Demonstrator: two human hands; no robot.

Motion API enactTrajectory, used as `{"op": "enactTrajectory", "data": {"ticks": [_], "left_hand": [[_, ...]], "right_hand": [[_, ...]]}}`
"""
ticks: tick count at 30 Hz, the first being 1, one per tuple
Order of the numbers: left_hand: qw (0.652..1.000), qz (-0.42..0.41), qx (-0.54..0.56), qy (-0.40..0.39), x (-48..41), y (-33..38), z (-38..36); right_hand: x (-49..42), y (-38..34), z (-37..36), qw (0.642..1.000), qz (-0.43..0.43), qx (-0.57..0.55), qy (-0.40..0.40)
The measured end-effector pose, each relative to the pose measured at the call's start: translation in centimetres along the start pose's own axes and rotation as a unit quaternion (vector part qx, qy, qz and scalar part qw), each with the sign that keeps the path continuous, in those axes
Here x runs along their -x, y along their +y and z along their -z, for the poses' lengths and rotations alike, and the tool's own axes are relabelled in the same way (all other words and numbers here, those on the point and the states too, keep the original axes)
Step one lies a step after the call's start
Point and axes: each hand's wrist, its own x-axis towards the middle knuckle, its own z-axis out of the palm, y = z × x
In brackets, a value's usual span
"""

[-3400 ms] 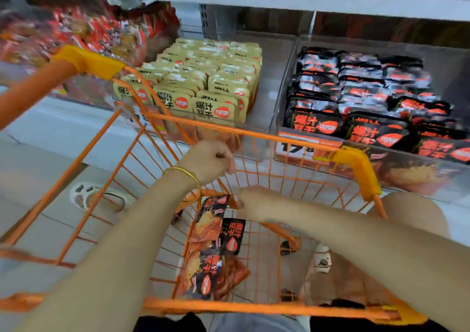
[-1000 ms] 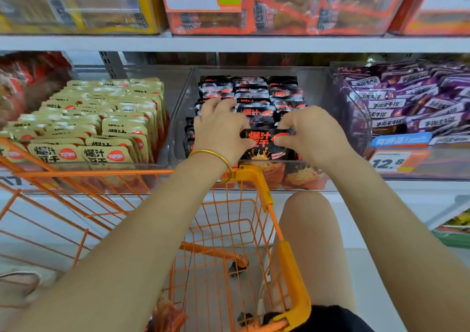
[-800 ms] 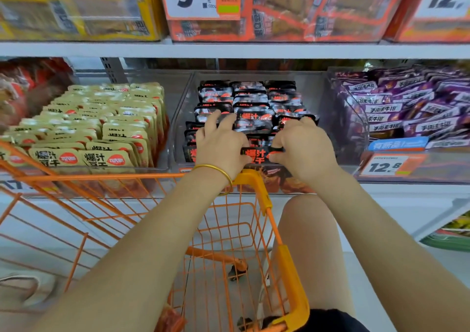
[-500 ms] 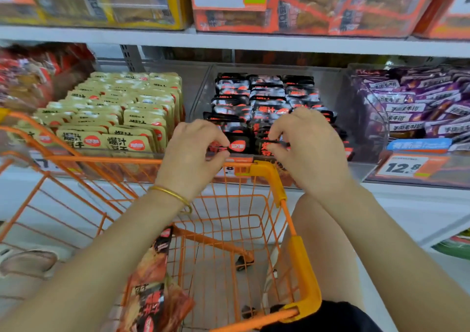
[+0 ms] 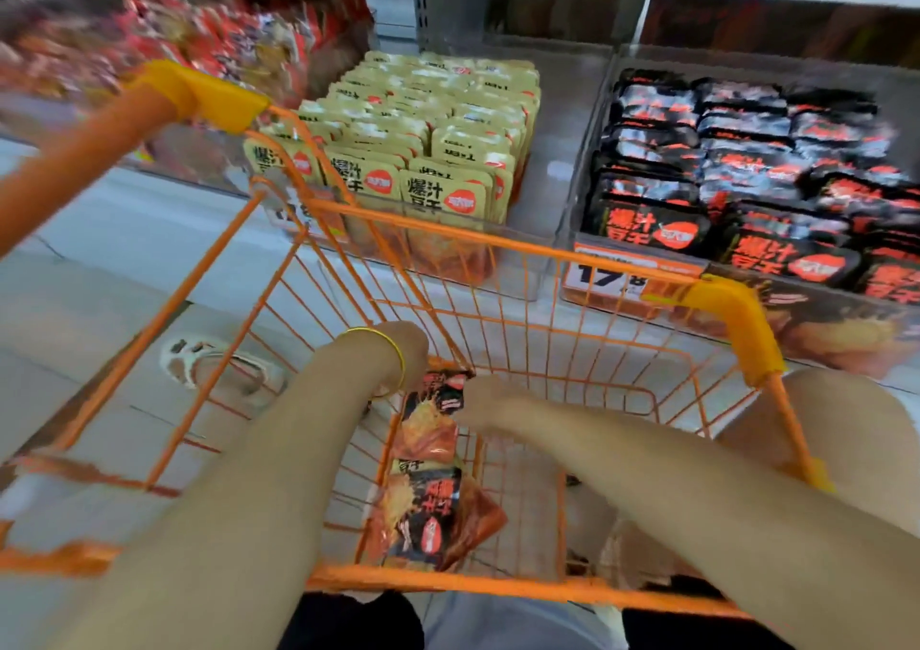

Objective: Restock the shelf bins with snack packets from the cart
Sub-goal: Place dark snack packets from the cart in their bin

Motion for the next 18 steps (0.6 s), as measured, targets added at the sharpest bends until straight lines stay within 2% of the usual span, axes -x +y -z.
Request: {"op": "enactTrajectory", "data": {"ticks": [3, 5, 6, 10, 13, 15, 18], "left_hand": [[1.0, -0.008, 0.007, 0.026, -0.5, 0.4, 0.1], [0.999, -0.013, 0.009, 0.032, -0.7, 0.7, 0.3], [0.999, -0.015, 0.012, 0.033, -0.7, 0.8, 0.4], [0.997, -0.01, 0.028, 0.072, -0.4, 0.9, 0.7], [0.995, 0.005, 0.022, 0.097, 0.0, 0.8, 0.9], [0.994, -0.002, 0.061, 0.087, 0.7, 1.0, 1.3], [0.97, -0.054, 0.208, 0.113, 1.8, 1.5, 2.6]], "right_hand": [[-1.7, 0.1, -2.9, 0.992, -0.034, -0.12, 0.02], [-2.0, 0.1, -3.9, 0.973, -0.057, -0.221, 0.041], [-1.7, 0.1, -3.9, 0.97, -0.058, -0.232, 0.045], [-0.5, 0.7, -1.2, 0.968, -0.066, -0.242, -0.012], [2.3, 1.1, 2.6, 0.97, -0.027, -0.236, -0.056], [4.8, 1.8, 5.0, 0.985, 0.022, -0.166, -0.034], [8.7, 3.5, 7.7, 0.99, 0.075, -0.113, 0.043]]}}
